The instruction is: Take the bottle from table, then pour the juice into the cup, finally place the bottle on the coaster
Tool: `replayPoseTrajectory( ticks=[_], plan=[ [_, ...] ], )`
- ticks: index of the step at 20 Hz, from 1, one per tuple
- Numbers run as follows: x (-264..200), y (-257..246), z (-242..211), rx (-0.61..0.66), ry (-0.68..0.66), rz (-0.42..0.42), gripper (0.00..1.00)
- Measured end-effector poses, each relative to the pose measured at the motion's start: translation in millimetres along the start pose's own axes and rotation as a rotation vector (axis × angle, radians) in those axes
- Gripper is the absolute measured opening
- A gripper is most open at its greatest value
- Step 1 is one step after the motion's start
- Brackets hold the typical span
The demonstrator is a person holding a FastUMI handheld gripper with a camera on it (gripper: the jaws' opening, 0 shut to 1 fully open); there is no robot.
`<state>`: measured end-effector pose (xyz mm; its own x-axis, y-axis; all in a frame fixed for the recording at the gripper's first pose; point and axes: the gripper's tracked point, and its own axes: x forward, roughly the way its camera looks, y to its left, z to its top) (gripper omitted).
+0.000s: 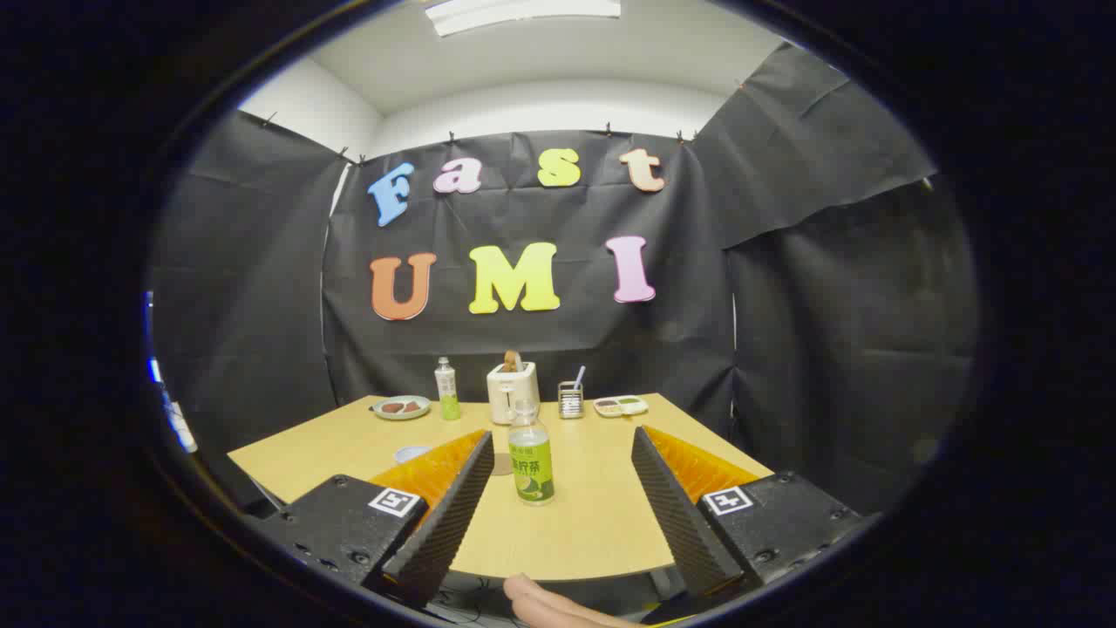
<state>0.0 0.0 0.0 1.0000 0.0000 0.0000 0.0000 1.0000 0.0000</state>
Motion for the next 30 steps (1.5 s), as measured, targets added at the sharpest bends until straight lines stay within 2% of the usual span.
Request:
replayPoseTrajectory(
  ticks=[19, 25, 30],
  plan=[
    [4.8, 13.3, -8.0, -0.044, -0.002, 0.014, 1.00],
    [37.7, 22.4, -31.7, -0.048, 0.021, 0.028, 1.00],
    [86.1, 34.1, -57.4, -0.070, 0.044, 0.043, 1.00]
  ],
)
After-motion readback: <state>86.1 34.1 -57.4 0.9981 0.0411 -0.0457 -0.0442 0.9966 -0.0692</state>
